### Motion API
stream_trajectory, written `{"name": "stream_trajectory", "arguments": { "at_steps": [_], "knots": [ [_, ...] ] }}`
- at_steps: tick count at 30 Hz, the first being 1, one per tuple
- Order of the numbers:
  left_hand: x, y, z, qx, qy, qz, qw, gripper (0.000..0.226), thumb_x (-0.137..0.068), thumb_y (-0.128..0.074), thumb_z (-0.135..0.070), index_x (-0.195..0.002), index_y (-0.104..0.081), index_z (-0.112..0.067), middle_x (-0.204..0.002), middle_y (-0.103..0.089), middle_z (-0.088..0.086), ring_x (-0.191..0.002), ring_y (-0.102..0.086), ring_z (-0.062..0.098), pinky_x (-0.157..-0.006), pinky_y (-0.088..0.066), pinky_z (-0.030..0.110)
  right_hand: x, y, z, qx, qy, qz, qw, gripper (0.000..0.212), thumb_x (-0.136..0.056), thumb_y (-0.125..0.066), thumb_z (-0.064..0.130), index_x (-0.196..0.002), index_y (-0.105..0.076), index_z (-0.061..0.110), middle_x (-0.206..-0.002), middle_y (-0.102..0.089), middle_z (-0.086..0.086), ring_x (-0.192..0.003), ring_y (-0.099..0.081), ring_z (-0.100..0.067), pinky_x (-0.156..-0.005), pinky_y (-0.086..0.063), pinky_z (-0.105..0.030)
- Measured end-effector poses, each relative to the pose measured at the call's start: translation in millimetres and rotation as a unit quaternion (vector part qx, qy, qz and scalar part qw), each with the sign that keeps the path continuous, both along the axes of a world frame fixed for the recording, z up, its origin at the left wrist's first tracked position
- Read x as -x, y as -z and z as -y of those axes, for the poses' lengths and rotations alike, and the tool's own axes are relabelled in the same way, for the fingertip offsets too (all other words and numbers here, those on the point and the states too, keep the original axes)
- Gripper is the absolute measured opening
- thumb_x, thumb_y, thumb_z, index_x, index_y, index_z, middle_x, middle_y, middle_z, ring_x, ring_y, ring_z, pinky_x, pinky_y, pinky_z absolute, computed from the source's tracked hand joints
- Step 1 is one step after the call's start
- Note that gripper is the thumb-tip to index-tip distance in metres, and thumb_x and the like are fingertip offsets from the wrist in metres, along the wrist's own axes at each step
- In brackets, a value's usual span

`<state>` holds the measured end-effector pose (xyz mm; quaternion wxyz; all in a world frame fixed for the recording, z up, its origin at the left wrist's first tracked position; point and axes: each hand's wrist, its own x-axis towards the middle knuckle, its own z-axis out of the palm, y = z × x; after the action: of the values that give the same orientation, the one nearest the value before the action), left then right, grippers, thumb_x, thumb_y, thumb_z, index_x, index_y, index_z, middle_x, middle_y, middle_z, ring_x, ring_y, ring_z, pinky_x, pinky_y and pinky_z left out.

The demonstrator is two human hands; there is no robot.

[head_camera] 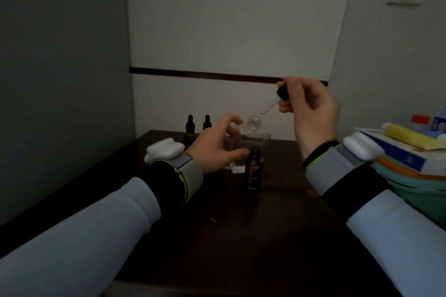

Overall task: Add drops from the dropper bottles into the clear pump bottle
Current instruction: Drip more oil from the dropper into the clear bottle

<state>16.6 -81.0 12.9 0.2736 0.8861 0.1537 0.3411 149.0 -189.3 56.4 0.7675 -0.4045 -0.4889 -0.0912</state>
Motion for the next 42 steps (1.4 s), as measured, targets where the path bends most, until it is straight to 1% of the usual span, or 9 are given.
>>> {"name": "stream_trajectory", "arguments": {
  "at_steps": [4, 7, 9, 13, 20, 25, 33, 36, 42],
  "knots": [
    [1.7, -2.1, 5.3, -0.020, 0.019, 0.009, 1.000, 0.051, -0.080, -0.072, -0.015, -0.119, -0.041, -0.027, -0.100, -0.052, -0.009, -0.094, -0.060, 0.016, -0.081, -0.055, 0.031, -2.0, 4.5, -2.6, 0.060, 0.016, 0.049, 0.997, 0.011, -0.092, -0.059, 0.021, -0.082, -0.064, 0.023, -0.077, -0.067, 0.002, -0.060, -0.059, -0.006, -0.058, -0.049, -0.022],
    [2.5, -3.1, 4.5, -0.010, 0.027, 0.009, 1.000, 0.051, -0.079, -0.074, -0.014, -0.115, -0.041, -0.029, -0.100, -0.053, -0.005, -0.093, -0.061, 0.017, -0.080, -0.056, 0.037, -4.4, 12.9, -7.0, 0.169, 0.063, 0.117, 0.977, 0.011, -0.088, -0.063, 0.028, -0.081, -0.067, 0.022, -0.080, -0.070, 0.000, -0.074, -0.063, -0.014, -0.064, -0.048, -0.029],
    [3.2, -3.9, 4.5, 0.001, 0.032, 0.007, 0.999, 0.052, -0.078, -0.074, -0.014, -0.115, -0.042, -0.030, -0.101, -0.053, -0.003, -0.092, -0.062, 0.019, -0.080, -0.056, 0.040, -4.0, 16.6, -8.4, 0.203, 0.065, 0.134, 0.968, 0.013, -0.088, -0.063, 0.030, -0.080, -0.067, 0.020, -0.083, -0.070, -0.003, -0.079, -0.063, -0.018, -0.069, -0.048, -0.035],
    [3.5, -3.8, 3.6, 0.010, 0.035, 0.006, 0.999, 0.052, -0.077, -0.075, -0.014, -0.114, -0.042, -0.031, -0.101, -0.054, -0.001, -0.092, -0.062, 0.020, -0.081, -0.056, 0.042, -3.3, 16.7, -7.1, 0.195, 0.062, 0.134, 0.970, 0.016, -0.089, -0.062, 0.028, -0.079, -0.067, 0.017, -0.081, -0.070, -0.004, -0.076, -0.064, -0.023, -0.069, -0.051, -0.040],
    [2.9, -3.5, 1.9, 0.012, 0.030, -0.003, 0.999, 0.054, -0.077, -0.075, -0.017, -0.117, -0.041, -0.032, -0.102, -0.053, -0.006, -0.096, -0.061, 0.015, -0.084, -0.055, 0.044, -2.3, 18.0, -8.3, 0.200, 0.051, 0.126, 0.970, 0.014, -0.089, -0.061, 0.026, -0.077, -0.065, 0.022, -0.082, -0.071, 0.003, -0.079, -0.065, -0.008, -0.074, -0.052, -0.030],
    [3.1, -3.0, 1.1, 0.014, 0.032, -0.002, 0.999, 0.054, -0.078, -0.075, -0.017, -0.117, -0.041, -0.032, -0.101, -0.053, -0.004, -0.094, -0.061, 0.017, -0.083, -0.055, 0.045, -2.4, 18.6, -9.5, 0.194, 0.036, 0.123, 0.973, 0.012, -0.090, -0.061, 0.026, -0.080, -0.066, 0.020, -0.084, -0.071, 0.002, -0.082, -0.066, -0.012, -0.079, -0.053, -0.034],
    [2.0, -2.1, 1.4, 0.013, 0.032, 0.003, 0.999, 0.054, -0.077, -0.075, -0.016, -0.116, -0.041, -0.032, -0.103, -0.054, 0.000, -0.095, -0.062, 0.019, -0.081, -0.055, 0.045, -0.3, 19.3, -9.3, 0.182, 0.032, 0.127, 0.975, 0.013, -0.090, -0.060, 0.023, -0.077, -0.063, 0.023, -0.083, -0.071, 0.000, -0.080, -0.066, -0.012, -0.074, -0.052, -0.029],
    [2.1, -2.3, 1.9, 0.012, 0.031, 0.002, 0.999, 0.054, -0.078, -0.074, -0.016, -0.116, -0.041, -0.032, -0.105, -0.054, 0.000, -0.096, -0.061, 0.019, -0.083, -0.055, 0.044, 0.3, 20.5, -9.5, 0.183, 0.023, 0.128, 0.974, 0.012, -0.091, -0.059, 0.024, -0.081, -0.065, 0.018, -0.084, -0.071, 0.000, -0.081, -0.066, -0.012, -0.075, -0.052, -0.030],
    [2.3, -1.5, 2.1, 0.005, 0.027, 0.006, 1.000, 0.054, -0.079, -0.073, -0.016, -0.119, -0.041, -0.030, -0.103, -0.052, -0.006, -0.096, -0.060, 0.016, -0.082, -0.056, 0.035, -0.2, 19.4, -10.2, 0.167, 0.027, 0.129, 0.977, 0.013, -0.092, -0.058, 0.022, -0.079, -0.063, 0.023, -0.084, -0.070, 0.004, -0.081, -0.065, -0.010, -0.077, -0.052, -0.030]
  ]
}}
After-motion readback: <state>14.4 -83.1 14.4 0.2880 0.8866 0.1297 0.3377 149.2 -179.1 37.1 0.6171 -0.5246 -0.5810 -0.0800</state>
